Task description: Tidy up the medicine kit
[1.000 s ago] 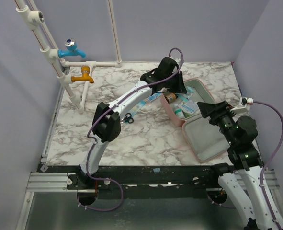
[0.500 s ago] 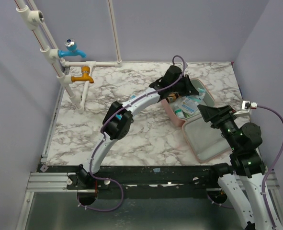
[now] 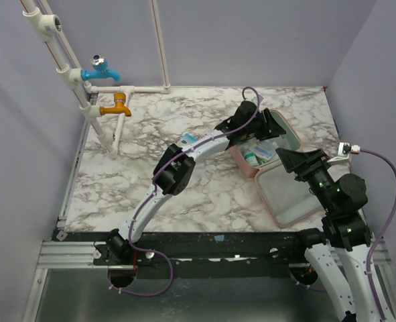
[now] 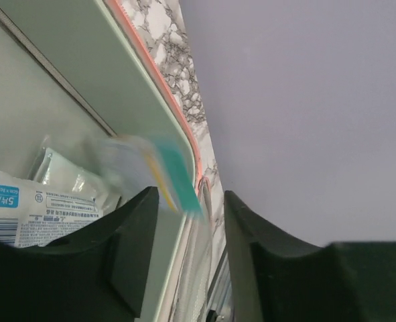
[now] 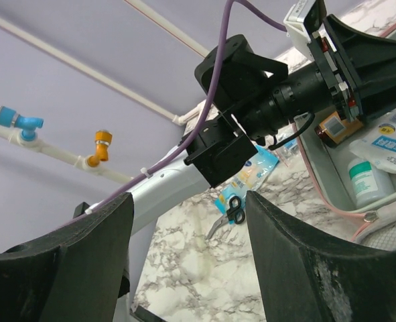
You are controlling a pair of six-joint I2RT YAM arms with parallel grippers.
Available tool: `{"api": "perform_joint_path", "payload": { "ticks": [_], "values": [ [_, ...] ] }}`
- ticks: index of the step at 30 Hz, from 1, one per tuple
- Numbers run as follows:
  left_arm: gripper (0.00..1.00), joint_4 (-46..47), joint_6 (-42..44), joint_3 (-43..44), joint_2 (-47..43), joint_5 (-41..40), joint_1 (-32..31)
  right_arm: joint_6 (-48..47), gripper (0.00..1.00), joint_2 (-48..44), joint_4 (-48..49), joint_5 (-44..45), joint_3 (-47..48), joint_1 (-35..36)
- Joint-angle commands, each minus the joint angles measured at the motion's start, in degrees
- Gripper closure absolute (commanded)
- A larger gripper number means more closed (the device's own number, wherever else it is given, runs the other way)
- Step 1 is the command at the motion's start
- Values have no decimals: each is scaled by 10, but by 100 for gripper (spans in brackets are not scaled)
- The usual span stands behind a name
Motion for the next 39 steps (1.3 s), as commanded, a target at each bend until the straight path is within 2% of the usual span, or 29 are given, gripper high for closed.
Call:
{"api": "perform_joint_path", "payload": {
  "ticks": [1,7,19,28,35,39],
  "values": [
    [48,39,-12,19,11,-22,-1,2,29,-5,-11,-12,-8,-3],
    [42,51,-5,-10,-10,-16,1,-4,29,1,-7,-12,-9,-3],
    [40,29,91,-241,-209,-31,36,-45,29,50,7,-59,-2,-3],
    [37,-68,196,-366,-368,-76,55,-78,29,103,12,-126,9,-3],
    [34,-169,275,-421,-485,-161,63,-65,30,133,54,-162,-10,-2],
    [30,-217,304,-458,-547,-215,69,-72,30,190,73,-178,-6,-2]
  ]
}}
